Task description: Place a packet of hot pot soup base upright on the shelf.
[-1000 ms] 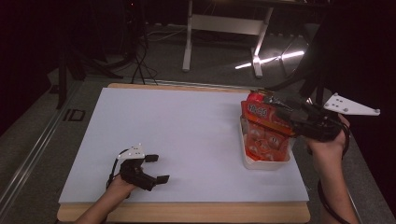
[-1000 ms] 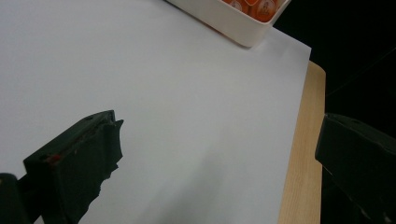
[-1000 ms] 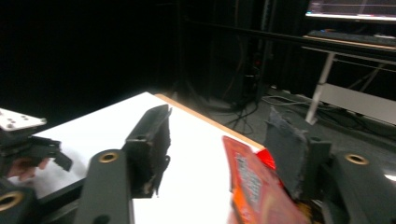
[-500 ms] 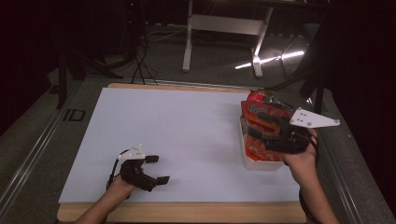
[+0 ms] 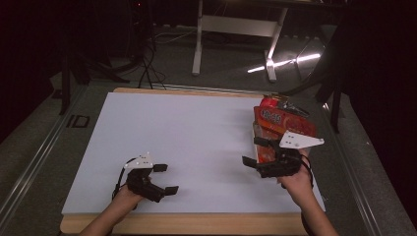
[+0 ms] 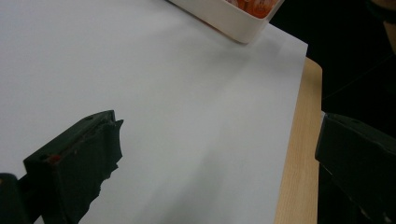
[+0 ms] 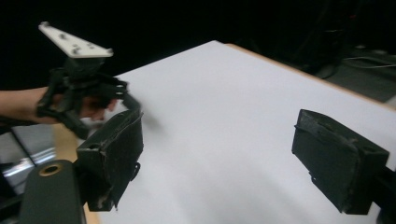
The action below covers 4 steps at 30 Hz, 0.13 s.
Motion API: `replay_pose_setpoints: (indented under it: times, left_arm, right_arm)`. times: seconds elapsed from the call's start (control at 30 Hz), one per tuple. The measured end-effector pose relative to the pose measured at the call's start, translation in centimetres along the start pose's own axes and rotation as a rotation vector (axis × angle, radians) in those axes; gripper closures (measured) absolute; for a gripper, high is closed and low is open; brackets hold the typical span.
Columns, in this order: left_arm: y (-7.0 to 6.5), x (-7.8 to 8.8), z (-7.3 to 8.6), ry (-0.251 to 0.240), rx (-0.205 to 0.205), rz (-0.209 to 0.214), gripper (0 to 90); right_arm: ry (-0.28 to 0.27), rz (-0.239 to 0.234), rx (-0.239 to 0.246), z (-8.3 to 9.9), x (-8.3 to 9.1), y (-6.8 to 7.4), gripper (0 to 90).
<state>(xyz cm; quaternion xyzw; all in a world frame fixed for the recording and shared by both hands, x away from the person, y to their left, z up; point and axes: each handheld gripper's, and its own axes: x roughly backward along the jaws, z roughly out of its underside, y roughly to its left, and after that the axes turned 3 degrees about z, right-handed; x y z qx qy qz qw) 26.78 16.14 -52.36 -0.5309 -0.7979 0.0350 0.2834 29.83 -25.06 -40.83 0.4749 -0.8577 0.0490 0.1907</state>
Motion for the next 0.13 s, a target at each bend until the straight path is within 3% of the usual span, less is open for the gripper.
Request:
replay_pose_setpoints:
  times: [0.13]
  left_arm:
    - [-0.04, 0.1, -0.05, -0.005, -0.006, -0.004, 0.3]
  right_arm:
    - [0.004, -0.014, -0.009, 1.32, -0.95, 0.23, 13.9]
